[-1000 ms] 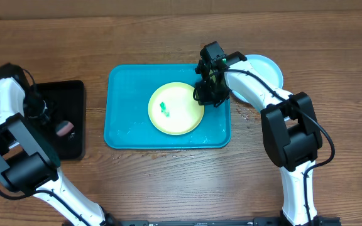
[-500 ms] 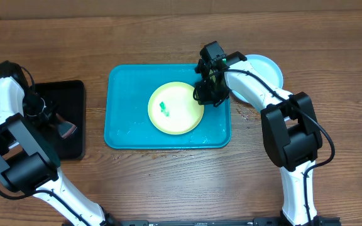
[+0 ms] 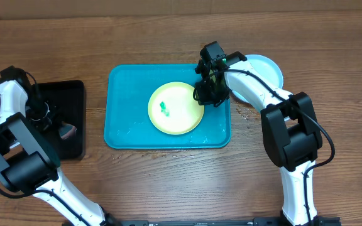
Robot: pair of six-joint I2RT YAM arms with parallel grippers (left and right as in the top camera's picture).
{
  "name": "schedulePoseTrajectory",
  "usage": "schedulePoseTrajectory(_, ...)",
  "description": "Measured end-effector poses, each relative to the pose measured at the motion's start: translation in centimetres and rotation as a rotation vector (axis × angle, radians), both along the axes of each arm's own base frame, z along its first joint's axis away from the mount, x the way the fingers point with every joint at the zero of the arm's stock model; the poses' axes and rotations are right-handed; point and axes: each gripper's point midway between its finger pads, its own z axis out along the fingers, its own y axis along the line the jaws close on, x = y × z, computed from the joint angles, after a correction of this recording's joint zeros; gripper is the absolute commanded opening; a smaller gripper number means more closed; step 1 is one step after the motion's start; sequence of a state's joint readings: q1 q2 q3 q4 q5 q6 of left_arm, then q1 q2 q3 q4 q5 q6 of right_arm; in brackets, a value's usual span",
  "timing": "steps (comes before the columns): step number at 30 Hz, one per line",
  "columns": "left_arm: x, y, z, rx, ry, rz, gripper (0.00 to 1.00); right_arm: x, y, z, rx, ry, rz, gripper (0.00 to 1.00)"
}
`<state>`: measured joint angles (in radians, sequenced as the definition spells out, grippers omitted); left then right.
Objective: Clean dirty plates on tray and stack at the side
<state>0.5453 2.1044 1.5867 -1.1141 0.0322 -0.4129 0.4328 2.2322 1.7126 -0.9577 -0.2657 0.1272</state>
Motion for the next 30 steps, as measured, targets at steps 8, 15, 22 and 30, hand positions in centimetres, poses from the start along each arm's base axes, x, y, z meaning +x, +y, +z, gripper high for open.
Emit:
schedulePoseTrajectory(8, 1.2, 0.1, 4.6, -0.023, -0.025, -0.025, 0.04, 0.2, 0.1, 0.0, 0.005, -0.009, 0.0, 0.04)
schedulePoseTrajectory(15, 3.1, -2.0, 5.5, -0.105, -0.11, -0.102, 0.04, 1.6, 0.9, -0.1, 0.037, -0.068, -0.022, 0.04)
schedulePoseTrajectory(22, 6.9, -10.7, 6.7, -0.307, -0.271, -0.412, 0.04, 1.9, 2.7, -0.6, 0.069, -0.107, -0.037, 0.04)
schedulePoseTrajectory(30, 8.6, -21.4, 7.3, -0.402, -0.326, -0.725, 0.04, 1.1, 4.9, -0.7, 0.014, -0.144, -0.087, 0.04)
